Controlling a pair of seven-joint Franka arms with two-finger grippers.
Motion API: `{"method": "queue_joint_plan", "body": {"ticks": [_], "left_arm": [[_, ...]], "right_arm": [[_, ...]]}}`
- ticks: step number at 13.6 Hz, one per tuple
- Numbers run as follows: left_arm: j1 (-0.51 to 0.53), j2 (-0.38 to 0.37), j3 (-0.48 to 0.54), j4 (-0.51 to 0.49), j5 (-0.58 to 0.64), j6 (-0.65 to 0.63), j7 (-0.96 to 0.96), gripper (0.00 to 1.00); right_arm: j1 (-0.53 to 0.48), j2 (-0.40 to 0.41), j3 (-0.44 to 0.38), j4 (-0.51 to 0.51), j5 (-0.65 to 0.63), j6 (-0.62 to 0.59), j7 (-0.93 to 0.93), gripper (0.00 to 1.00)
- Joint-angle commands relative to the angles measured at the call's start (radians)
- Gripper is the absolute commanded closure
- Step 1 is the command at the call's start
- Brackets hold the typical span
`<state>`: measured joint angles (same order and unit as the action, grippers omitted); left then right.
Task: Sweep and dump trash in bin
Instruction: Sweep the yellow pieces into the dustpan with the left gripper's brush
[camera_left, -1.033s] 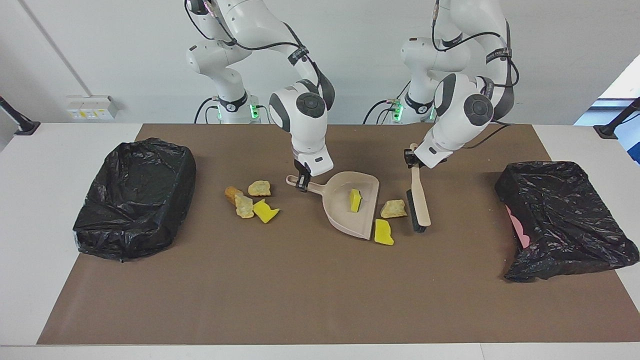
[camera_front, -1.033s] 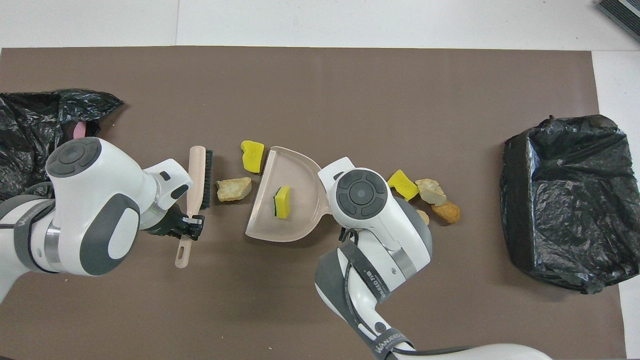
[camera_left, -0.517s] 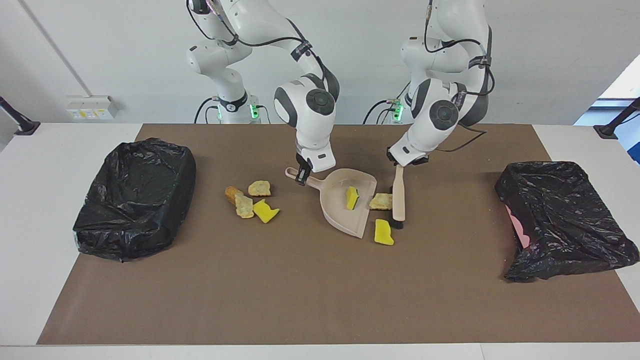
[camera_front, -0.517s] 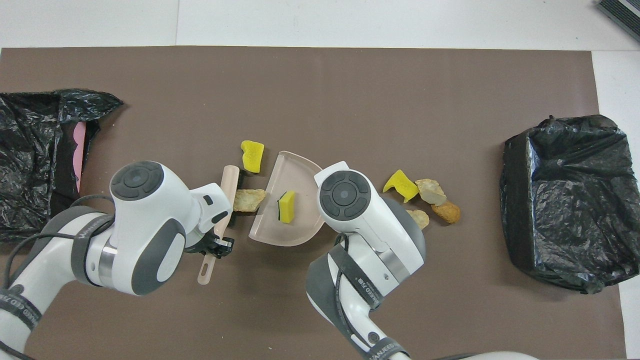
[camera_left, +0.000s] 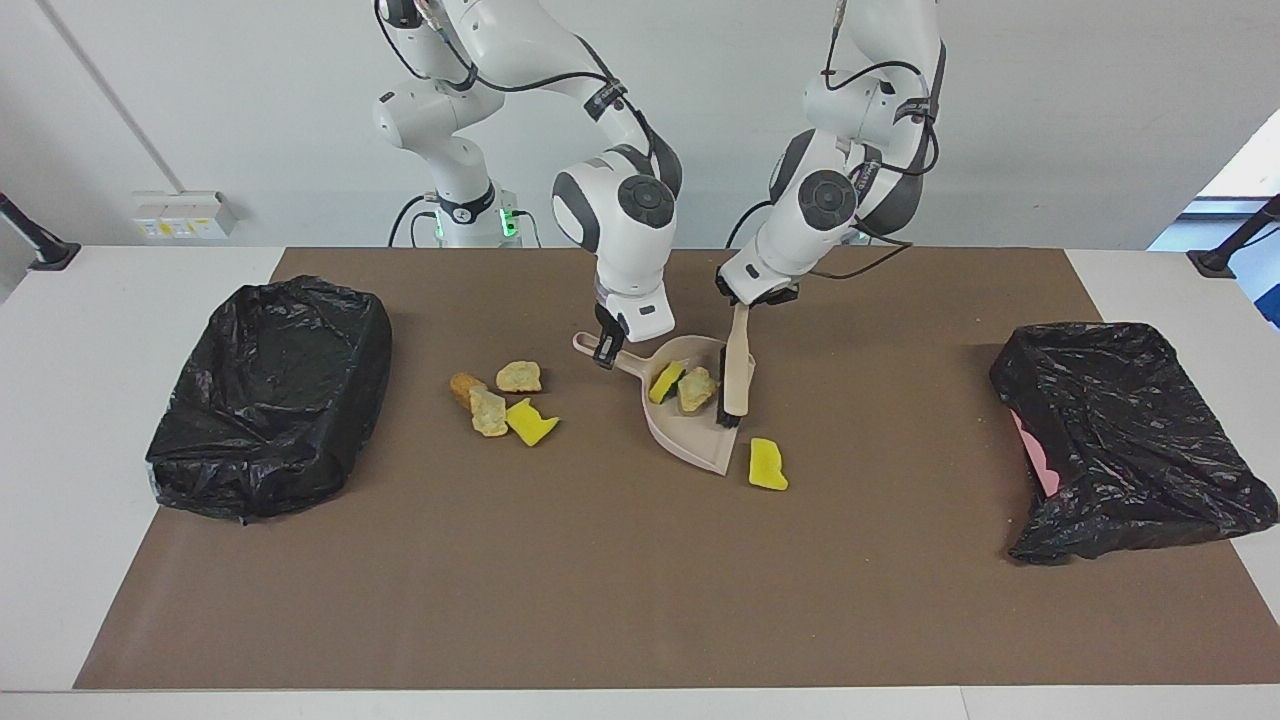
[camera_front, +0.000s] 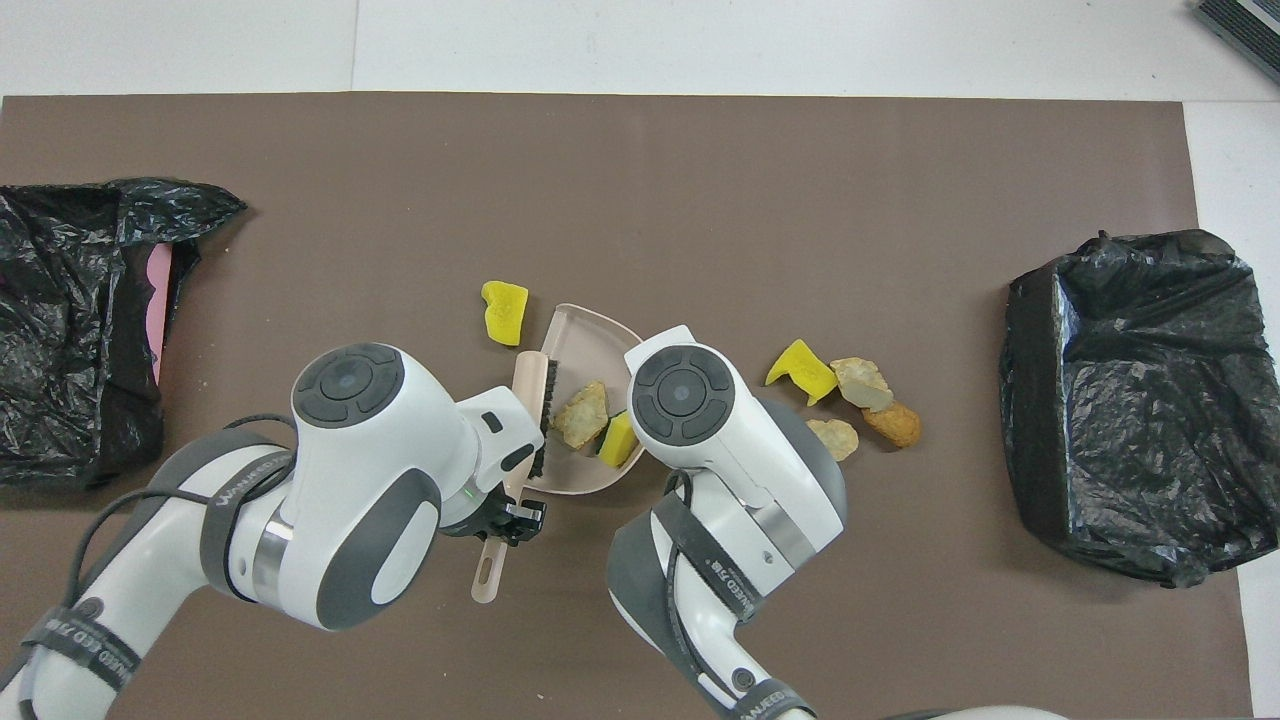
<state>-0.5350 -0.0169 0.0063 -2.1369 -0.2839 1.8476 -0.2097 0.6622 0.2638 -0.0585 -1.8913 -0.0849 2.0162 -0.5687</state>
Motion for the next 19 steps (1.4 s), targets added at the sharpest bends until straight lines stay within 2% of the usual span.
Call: {"method": "queue_joint_plan", "body": {"ticks": [1,3,6,8,10,14,17,19], "left_arm": [[0.038,-0.018,0.011,0.040,0.024,-0.039,-0.011,1.00],[0.067,-0.003,0.011,0.038,0.164,0.030,0.018,1.00],[0.134,0.090,0.011,0.069,0.279,0.155,0.093,1.00],[0.165,0.173,0.011,0.161,0.333,0.156,0.153,1.00],[0.176,0.228,0.011,0.201,0.409,0.159,0.205,1.00],[0.159,0.218,0.003,0.166,0.416,0.105,0.257,1.00],[0.101,0.196,-0.003,0.144,0.408,0.098,0.263,1.00],[0.034,0.180,-0.008,0.143,0.402,0.038,0.268,1.00]], "right_arm": [[-0.004,-0.005,0.006,0.008,-0.018,-0.021,0.041,1.00],[-0.003,-0.009,0.006,0.018,-0.018,-0.062,0.114,1.00],[0.023,-0.008,0.006,0.055,-0.018,-0.107,0.179,1.00],[0.024,-0.006,0.008,0.052,-0.018,-0.102,0.216,1.00],[0.025,-0.006,0.008,0.052,-0.019,-0.100,0.216,1.00],[0.024,-0.008,0.008,0.041,-0.019,-0.068,0.217,1.00],[0.024,-0.008,0.008,0.040,-0.018,-0.068,0.219,1.00],[0.024,-0.008,0.008,0.040,-0.018,-0.067,0.219,1.00]]}}
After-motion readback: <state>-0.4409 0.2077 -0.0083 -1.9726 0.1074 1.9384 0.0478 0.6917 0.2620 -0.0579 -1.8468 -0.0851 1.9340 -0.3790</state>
